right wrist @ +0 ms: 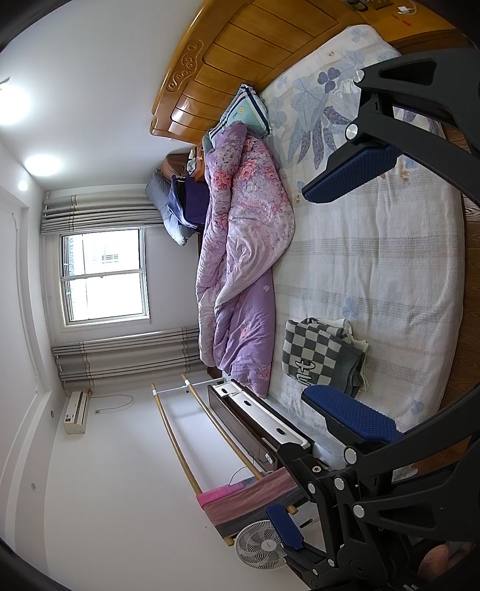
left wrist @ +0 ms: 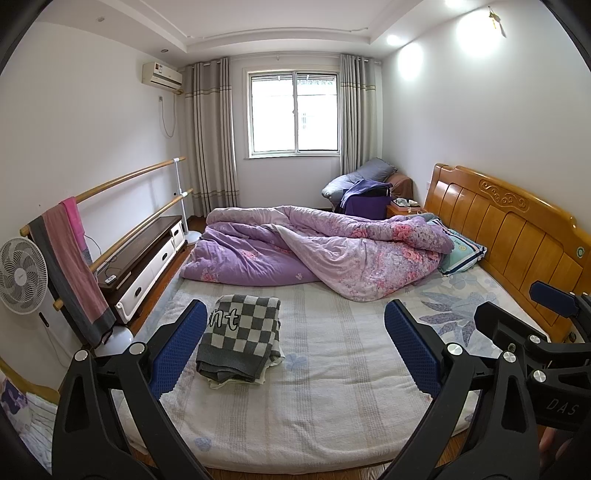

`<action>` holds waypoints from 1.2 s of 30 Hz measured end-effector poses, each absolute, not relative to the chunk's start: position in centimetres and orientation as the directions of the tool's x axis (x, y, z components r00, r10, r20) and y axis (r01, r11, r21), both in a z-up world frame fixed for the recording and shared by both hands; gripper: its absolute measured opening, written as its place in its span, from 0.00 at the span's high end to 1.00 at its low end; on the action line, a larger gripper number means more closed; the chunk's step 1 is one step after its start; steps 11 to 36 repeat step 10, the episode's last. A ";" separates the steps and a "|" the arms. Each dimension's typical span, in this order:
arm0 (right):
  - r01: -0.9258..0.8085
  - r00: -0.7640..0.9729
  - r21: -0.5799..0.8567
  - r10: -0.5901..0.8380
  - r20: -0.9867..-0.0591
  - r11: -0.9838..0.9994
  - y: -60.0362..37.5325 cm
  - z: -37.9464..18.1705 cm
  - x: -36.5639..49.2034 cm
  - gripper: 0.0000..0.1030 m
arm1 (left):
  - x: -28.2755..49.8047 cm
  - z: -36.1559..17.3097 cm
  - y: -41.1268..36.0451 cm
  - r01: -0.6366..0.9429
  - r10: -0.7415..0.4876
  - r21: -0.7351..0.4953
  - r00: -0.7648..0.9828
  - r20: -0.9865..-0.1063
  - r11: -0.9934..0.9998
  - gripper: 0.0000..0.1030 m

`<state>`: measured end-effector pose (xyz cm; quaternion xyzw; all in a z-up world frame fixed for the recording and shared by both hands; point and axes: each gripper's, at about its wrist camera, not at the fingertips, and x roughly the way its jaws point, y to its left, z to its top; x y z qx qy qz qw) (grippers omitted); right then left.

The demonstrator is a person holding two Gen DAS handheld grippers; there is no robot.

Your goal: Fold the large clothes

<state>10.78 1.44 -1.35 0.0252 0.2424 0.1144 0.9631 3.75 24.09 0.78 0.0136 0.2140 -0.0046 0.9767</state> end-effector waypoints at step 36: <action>-0.210 0.854 0.106 0.235 -0.464 0.972 1.3 -1.6 10.9 0.07 | 3.7 0.6 24.3 0.016 -0.008 0.015 0.904 -0.427 1.000 0.06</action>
